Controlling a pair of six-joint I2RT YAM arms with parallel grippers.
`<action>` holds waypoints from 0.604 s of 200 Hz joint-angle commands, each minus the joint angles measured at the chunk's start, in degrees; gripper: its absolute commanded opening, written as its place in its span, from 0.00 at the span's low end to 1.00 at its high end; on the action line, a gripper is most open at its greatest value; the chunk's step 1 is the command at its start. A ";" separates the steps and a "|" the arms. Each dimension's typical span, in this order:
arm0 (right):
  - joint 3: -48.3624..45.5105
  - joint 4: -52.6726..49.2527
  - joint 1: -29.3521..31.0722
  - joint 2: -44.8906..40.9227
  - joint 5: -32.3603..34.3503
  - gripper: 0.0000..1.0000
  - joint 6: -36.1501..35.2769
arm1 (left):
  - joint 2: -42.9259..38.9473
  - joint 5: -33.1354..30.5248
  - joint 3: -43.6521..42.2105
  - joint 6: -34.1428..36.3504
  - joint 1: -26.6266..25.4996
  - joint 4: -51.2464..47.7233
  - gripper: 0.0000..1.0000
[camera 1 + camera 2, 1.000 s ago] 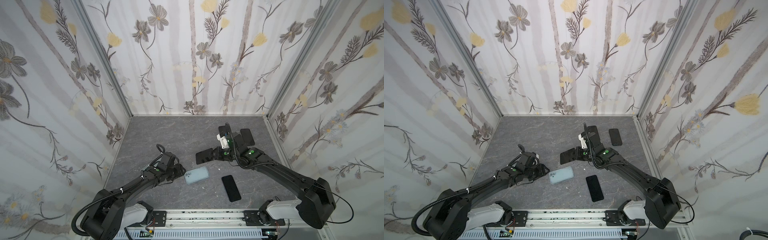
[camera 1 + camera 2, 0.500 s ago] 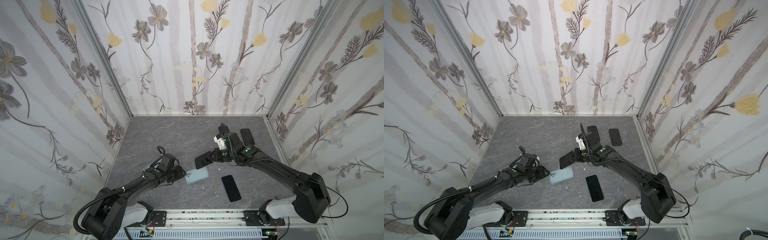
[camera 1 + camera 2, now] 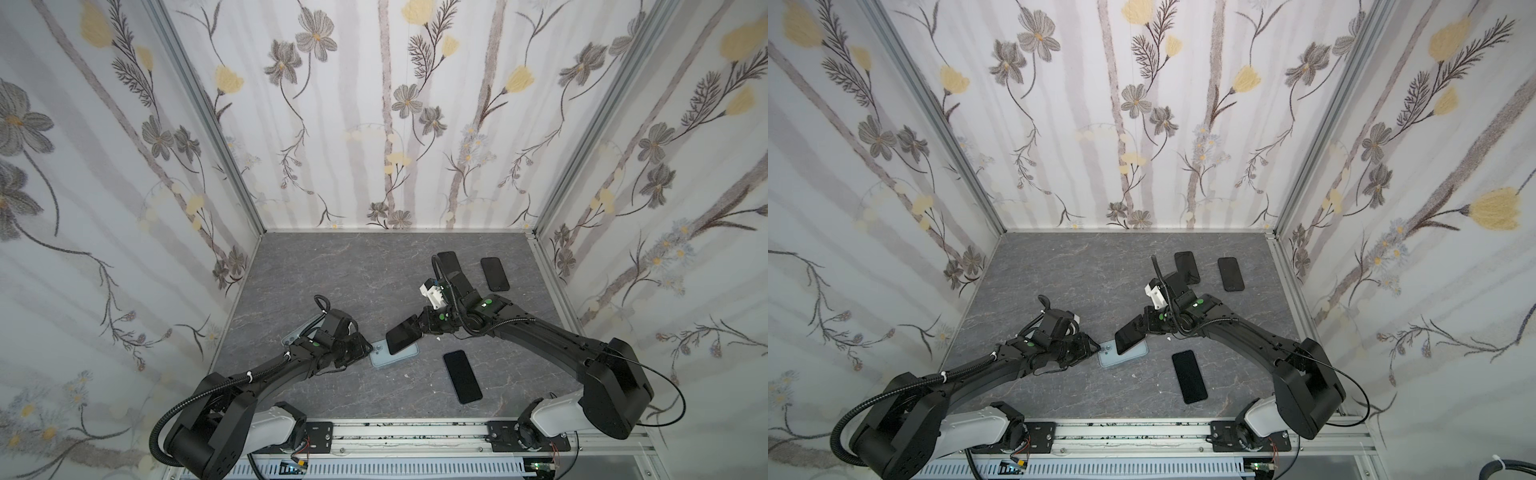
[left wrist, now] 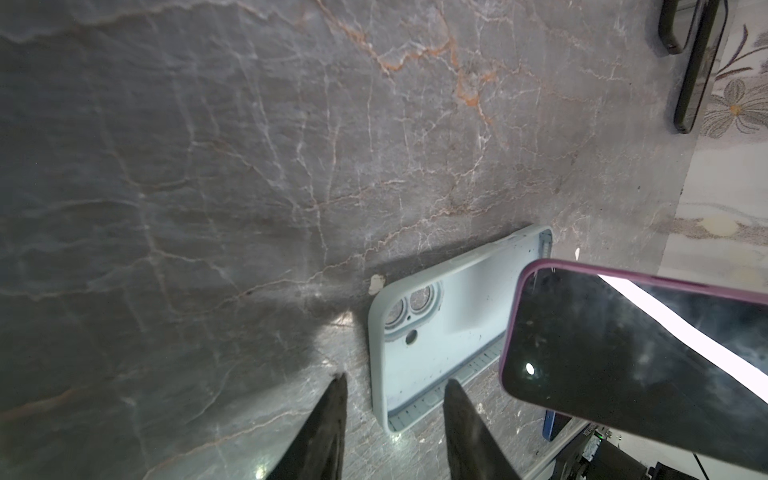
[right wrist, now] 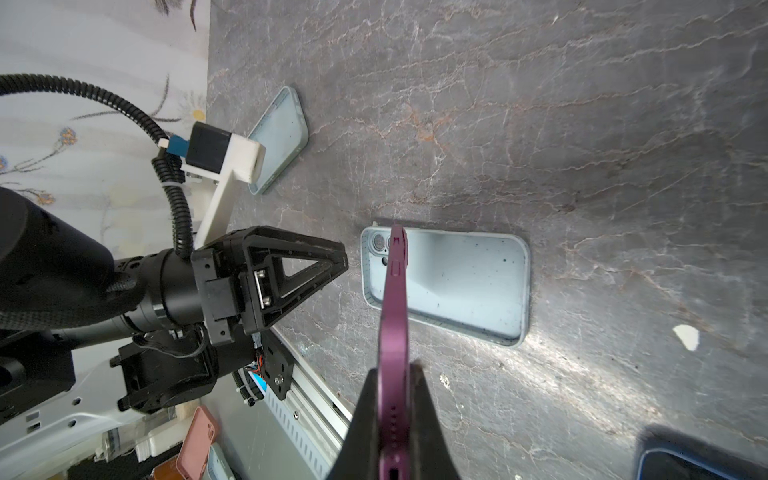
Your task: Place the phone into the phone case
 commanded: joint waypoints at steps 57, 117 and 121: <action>-4.99 13.20 1.38 2.94 -5.03 0.00 6.68 | 1.88 1.49 -0.64 -2.07 0.03 5.72 0.41; -8.67 15.82 1.43 2.81 -5.68 0.00 8.53 | 6.24 4.26 -1.20 -2.94 0.06 8.69 0.40; -8.95 15.93 1.38 2.74 -5.64 0.00 8.62 | 6.39 4.49 -1.19 -3.05 0.03 8.97 0.40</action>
